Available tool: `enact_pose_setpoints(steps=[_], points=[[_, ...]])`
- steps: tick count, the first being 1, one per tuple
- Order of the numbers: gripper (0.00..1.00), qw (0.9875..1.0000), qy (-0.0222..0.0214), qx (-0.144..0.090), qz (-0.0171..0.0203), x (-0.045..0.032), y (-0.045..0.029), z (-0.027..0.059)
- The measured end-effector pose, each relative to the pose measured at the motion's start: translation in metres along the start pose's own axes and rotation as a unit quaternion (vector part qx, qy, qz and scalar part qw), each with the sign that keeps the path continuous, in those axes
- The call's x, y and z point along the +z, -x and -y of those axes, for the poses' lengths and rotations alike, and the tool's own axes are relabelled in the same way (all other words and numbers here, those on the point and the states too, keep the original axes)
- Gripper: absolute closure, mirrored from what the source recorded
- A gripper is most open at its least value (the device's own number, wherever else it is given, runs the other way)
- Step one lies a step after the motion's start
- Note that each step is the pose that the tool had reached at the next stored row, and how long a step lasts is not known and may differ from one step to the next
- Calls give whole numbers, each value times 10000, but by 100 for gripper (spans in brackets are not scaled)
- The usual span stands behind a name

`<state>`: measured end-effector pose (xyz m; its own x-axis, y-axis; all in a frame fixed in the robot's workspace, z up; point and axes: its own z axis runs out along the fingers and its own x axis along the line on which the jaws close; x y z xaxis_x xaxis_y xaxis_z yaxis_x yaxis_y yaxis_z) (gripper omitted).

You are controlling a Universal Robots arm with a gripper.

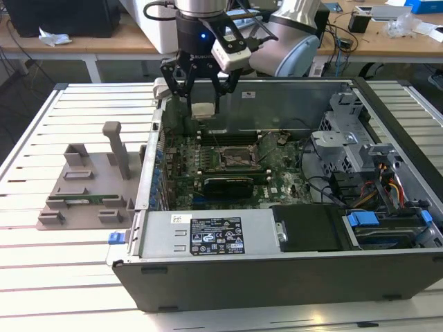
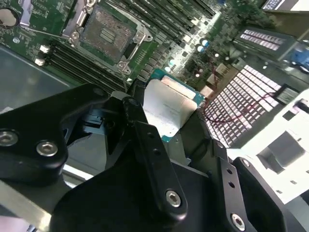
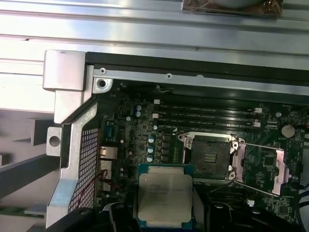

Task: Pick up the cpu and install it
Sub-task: 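Pick up the cpu and move it towards the insertion slot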

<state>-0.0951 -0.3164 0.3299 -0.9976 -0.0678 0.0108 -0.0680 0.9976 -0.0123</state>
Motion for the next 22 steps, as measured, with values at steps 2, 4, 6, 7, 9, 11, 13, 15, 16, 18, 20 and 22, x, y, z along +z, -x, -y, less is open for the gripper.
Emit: enact_pose_setpoints(steps=[2,4,6,7,9,11,13,15,16,18,20,22], points=[[46,10000,0,1,-1,38,39,-13],[46,10000,-2,0,-4,79,81,-27],[46,10000,-2,0,-6,145,139,-55],[46,10000,-3,0,-10,179,162,-80],[46,10000,-9,0,-13,235,227,-106],[46,10000,-16,1,-15,273,291,-111],[46,10000,-21,1,-14,309,371,-107],[46,10000,-28,6,-16,351,439,-103],[46,10000,-33,9,-16,382,478,-100],[46,10000,-39,10,-16,412,508,-99],[46,10000,-54,11,-17,442,545,-97],[46,10000,-91,12,-21,457,572,-95]])
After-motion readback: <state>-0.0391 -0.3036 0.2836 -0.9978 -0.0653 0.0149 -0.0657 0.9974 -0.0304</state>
